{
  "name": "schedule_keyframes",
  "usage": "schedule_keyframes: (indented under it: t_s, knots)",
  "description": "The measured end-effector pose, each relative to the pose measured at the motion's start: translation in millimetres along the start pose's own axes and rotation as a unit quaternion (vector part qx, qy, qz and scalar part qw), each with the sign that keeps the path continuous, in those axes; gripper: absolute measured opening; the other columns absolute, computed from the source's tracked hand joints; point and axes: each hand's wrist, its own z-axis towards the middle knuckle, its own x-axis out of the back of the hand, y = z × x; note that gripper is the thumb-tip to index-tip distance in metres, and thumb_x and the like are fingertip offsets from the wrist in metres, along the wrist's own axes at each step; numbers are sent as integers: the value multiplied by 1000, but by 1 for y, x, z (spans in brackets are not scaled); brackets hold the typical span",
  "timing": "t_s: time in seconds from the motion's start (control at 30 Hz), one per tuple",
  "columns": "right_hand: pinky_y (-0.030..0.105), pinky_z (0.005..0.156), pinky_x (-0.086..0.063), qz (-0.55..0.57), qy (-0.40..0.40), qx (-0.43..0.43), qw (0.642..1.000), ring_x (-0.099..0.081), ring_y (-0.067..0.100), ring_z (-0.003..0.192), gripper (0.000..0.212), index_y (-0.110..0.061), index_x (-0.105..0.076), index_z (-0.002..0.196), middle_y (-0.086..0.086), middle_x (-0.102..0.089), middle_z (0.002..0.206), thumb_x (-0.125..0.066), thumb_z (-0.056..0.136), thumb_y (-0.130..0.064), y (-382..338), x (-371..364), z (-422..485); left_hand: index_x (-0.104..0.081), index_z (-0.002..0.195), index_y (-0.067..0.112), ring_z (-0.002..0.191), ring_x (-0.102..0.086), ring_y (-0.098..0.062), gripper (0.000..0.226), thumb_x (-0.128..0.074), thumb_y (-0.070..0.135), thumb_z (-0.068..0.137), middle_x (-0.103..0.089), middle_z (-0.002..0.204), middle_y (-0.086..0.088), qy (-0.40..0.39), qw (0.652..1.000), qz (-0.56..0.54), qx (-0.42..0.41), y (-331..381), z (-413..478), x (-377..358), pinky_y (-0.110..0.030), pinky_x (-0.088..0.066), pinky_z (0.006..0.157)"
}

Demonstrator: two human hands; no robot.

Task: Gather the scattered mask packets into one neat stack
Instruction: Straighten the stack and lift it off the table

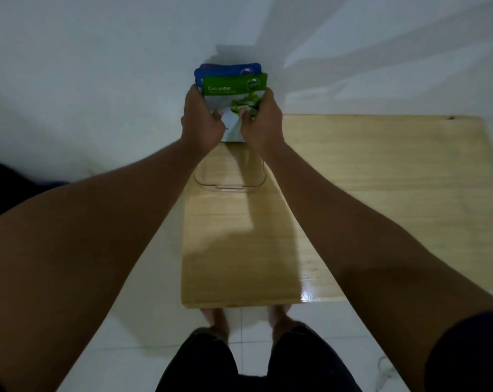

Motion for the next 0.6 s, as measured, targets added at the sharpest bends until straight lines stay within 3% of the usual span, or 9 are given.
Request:
schedule_keyframes:
  t_s: [0.1,0.2,0.27,0.4,0.6]
  knots:
    - [42,87,-50,-131,14,13,991,-58,29,108,41,-9,-49,120,10,-64,110,-66,82,-13,-1,-3,-1,-42,137,5,134,-39,-30,60,-67,23,85,-44,139,-13,30,991,116,56,-5,-1,-1,-47,-38,108]
    - [45,92,-40,-267,36,8,963,-45,29,121,48,-15,-48,122,8,-55,123,-68,82,-32,4,-4,1,-34,142,4,139,-30,-32,67,-64,31,89,-35,145,-16,7,989,136,59,-9,1,-6,-46,-34,111]
    - [48,97,-39,-251,19,-28,967,-41,32,126,49,-15,-46,126,11,-49,131,-64,85,-35,9,-7,2,-34,142,4,136,-36,-32,66,-62,33,91,-39,144,-16,-5,991,121,63,-11,4,-11,-46,-37,109]
    - [51,99,-44,-126,-20,-98,987,-47,39,123,44,-8,-45,128,19,-52,128,-59,91,-29,15,-11,1,-29,140,0,125,-53,-28,56,-58,14,94,-53,135,-16,-50,993,-89,60,-11,3,-14,-42,-47,104]
    - [50,90,-52,-35,31,-44,998,-61,34,109,36,-3,-51,123,17,-65,116,-60,90,-14,14,-12,-10,-31,142,1,120,-57,-24,60,-60,14,91,-57,130,-13,-8,992,-123,4,-12,-9,-17,-39,-49,102]
